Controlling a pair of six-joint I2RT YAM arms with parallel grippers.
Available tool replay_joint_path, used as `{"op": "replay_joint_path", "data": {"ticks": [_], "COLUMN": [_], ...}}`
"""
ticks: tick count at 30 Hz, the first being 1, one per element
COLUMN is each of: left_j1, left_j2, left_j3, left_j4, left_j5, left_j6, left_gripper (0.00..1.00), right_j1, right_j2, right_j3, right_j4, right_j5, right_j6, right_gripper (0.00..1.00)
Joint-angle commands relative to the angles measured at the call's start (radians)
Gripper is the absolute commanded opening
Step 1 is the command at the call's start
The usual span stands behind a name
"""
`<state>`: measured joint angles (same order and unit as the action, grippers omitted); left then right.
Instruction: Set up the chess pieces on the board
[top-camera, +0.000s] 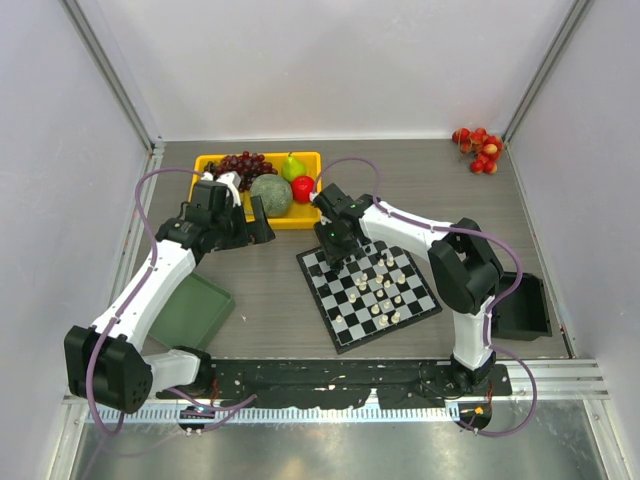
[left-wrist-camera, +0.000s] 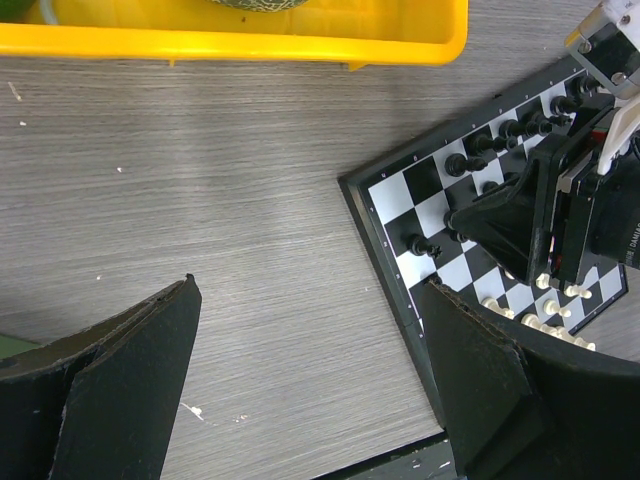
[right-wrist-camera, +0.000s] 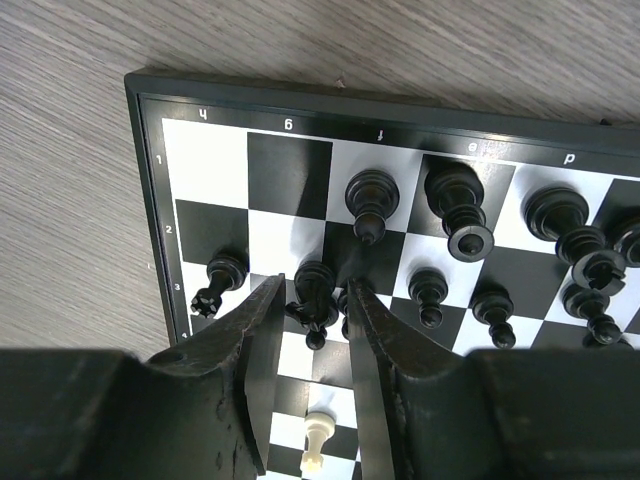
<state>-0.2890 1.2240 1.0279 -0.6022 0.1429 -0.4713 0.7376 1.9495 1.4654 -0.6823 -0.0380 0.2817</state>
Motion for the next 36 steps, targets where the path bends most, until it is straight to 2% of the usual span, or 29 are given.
{"op": "replay_joint_path", "data": {"ticks": [1,11,18,25,36], "left_j1": [-0.003,-0.004,-0.004,-0.004,-0.004], "left_j2": [0.002,-0.001,-0.004,-0.011,-0.026], "left_j3": [0.009,0.0,0.0,-0.005,-0.014], "left_j4": [0.035,0.039,0.039,0.036,0.035], "left_j5": [0.021,0.021,0.017,0.015,0.004], "left_j6": [-0.006,-0.007,-0.006,-0.001,-0.004], "left_gripper": [0.99,0.99,0.99,0.99,0.99], "right_j1": [0.005,0.016,0.016,0.016,0.017], "right_j2": [-0.006,-0.003,0.002,-0.007,0.002], "right_j3": [0.036,0.032,0.045,0.059,0.147], "right_j4": [-0.003,-0.02,-0.028,-0.028,-0.023], "right_j5": [-0.014,-0.008,0.007,0.0,-0.005], "right_j6": [-0.016,-0.03,-0.033,-0.03,-0.013], "right_gripper": [0.38,0.36,0.32,0.22,0.22]}}
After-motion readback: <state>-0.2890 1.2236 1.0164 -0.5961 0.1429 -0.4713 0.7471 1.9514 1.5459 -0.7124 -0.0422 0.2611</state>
